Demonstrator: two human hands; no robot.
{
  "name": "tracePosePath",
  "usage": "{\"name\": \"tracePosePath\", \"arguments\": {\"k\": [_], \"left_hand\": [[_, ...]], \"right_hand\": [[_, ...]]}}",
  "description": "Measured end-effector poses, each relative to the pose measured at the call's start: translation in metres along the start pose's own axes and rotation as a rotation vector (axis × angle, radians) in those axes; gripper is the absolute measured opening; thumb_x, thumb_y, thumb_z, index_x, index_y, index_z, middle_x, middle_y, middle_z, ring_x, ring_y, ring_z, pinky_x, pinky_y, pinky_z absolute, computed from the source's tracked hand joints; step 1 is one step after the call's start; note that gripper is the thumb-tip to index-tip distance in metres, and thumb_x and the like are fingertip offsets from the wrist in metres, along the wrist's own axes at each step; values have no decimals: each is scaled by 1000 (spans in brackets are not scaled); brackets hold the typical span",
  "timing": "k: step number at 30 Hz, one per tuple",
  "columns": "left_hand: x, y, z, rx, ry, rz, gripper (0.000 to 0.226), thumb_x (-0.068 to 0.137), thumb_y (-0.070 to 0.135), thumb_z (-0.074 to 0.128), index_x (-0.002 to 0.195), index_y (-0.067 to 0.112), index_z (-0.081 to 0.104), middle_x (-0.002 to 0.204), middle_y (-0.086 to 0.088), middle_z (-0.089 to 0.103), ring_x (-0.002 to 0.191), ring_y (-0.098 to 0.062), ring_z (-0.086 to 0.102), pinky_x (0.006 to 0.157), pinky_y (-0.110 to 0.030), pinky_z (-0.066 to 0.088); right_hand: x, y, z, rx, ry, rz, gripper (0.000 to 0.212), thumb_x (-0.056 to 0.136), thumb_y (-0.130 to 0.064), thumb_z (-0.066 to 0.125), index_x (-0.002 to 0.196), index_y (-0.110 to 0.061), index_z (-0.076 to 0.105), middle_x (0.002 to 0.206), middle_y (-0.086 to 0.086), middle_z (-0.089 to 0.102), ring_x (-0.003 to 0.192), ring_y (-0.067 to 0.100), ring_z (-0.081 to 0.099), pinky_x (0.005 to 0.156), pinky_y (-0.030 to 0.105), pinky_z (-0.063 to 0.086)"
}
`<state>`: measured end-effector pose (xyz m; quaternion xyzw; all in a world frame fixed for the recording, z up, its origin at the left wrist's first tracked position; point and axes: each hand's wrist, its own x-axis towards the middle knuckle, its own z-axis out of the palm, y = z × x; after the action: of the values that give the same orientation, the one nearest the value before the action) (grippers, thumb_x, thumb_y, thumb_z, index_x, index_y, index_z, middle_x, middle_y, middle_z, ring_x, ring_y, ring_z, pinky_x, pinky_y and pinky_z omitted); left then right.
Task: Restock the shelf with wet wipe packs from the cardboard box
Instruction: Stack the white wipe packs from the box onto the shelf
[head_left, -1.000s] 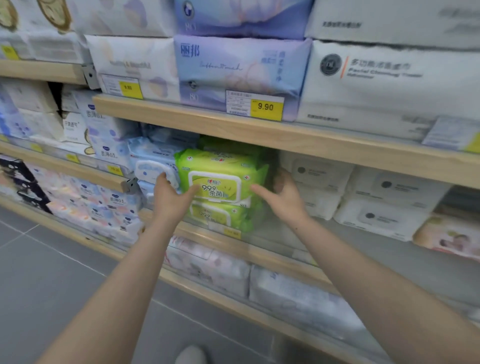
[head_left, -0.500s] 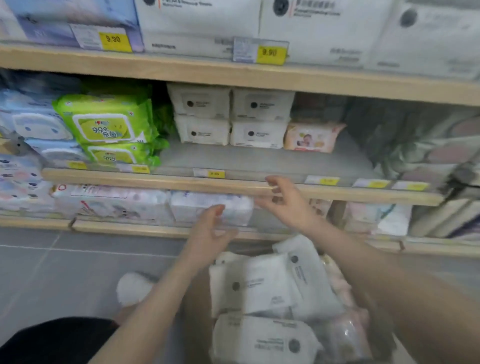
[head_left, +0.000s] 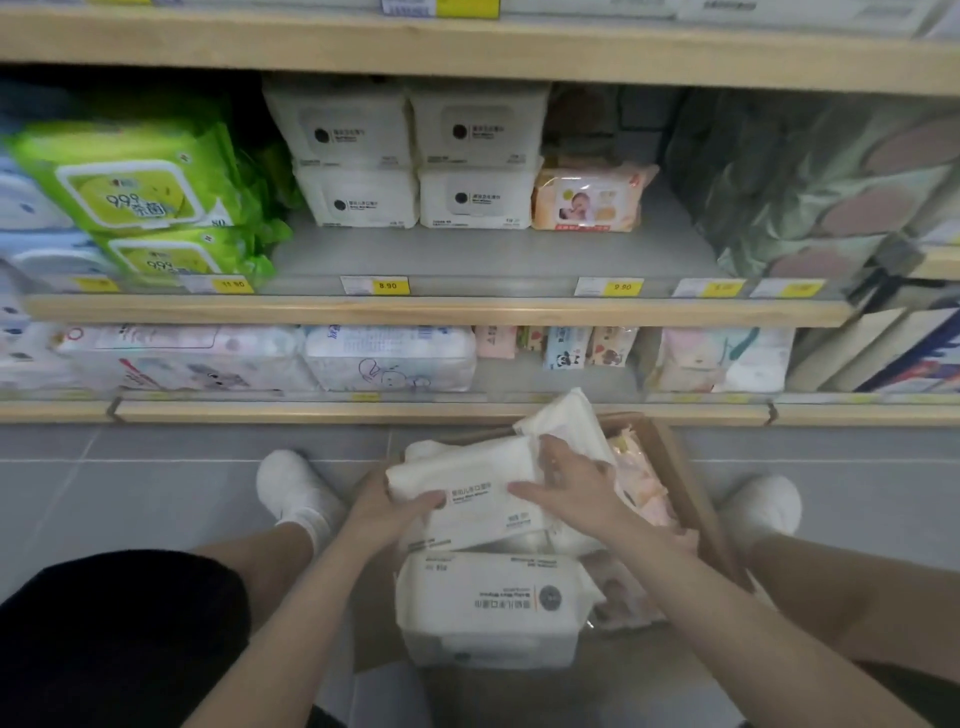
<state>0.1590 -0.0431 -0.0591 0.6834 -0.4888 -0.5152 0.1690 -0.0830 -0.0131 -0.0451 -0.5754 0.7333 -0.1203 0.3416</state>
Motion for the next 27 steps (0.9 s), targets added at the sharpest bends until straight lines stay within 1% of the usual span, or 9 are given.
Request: {"name": "tracePosePath", "arguments": {"k": [4, 9, 12, 14, 18, 19, 21, 23, 27], "left_hand": [[12, -21, 7, -149, -70, 13, 81, 41, 52, 83, 112, 20, 62, 105, -1, 71, 98, -14, 67, 91, -41, 53], [0, -7, 3, -337, -44, -13, 74, 39, 24, 92, 107, 14, 62, 101, -8, 71, 93, -21, 68, 78, -35, 57], [-6, 7, -8, -436, -80, -9, 78, 24, 23, 89, 98, 11, 68, 96, -8, 74, 91, -23, 69, 82, -37, 56], [-10, 17, -12, -487, -68, 43, 77, 25, 26, 89, 99, 16, 67, 97, -6, 74, 89, -20, 70, 80, -35, 56], [-25, 40, -24, -498, -17, 194, 88, 32, 25, 91, 111, 26, 51, 106, 1, 68, 97, -15, 66, 86, -38, 53], [-27, 45, -26, -476, -4, 227, 93, 30, 28, 91, 114, 25, 49, 108, 1, 67, 99, -15, 65, 88, -39, 53], [-33, 55, -33, -425, 33, 281, 101, 27, 35, 92, 117, 23, 48, 110, 1, 67, 101, -16, 65, 89, -42, 53], [-39, 65, -40, -345, 39, 320, 104, 25, 43, 94, 117, 27, 48, 111, 3, 66, 102, -17, 64, 89, -42, 53], [-61, 88, -42, -141, -23, 471, 78, 32, 36, 89, 100, 32, 49, 104, 3, 64, 95, -15, 62, 80, -38, 55]], "right_hand": [[0, -14, 15, -65, -49, 8, 100, 70, -69, 57, 148, -19, 19, 130, -2, 54, 128, 20, 45, 100, 39, 22], [-1, -12, 20, 209, 4, -10, 97, 70, -41, 79, 147, -16, 24, 141, 4, 40, 129, 23, 42, 104, 35, 37], [-7, -18, 9, 316, 52, -49, 96, 70, -28, 82, 147, -19, 25, 141, 1, 37, 128, 20, 41, 101, 28, 37], [-9, -23, 0, 378, 77, -82, 95, 70, -27, 83, 146, -21, 26, 140, 0, 40, 127, 19, 42, 101, 28, 38], [-20, -40, -21, 466, 128, -166, 85, 70, -16, 83, 140, -22, 34, 110, -18, 50, 107, 15, 52, 77, 9, 43], [-22, -43, -28, 465, 135, -186, 85, 70, -16, 83, 139, -23, 34, 107, -21, 48, 105, 14, 53, 78, 10, 45], [-26, -49, -47, 395, 117, -218, 90, 68, -22, 84, 141, -25, 32, 119, -12, 50, 109, 15, 52, 91, 25, 48], [-29, -59, -70, 230, 96, -253, 100, 63, -35, 86, 143, -27, 27, 140, -2, 38, 120, 16, 44, 100, 30, 40], [-31, -83, -100, -249, -42, -415, 122, 56, -55, 83, 149, -34, 7, 157, -6, 13, 144, 16, 14, 117, 41, 16]]}}
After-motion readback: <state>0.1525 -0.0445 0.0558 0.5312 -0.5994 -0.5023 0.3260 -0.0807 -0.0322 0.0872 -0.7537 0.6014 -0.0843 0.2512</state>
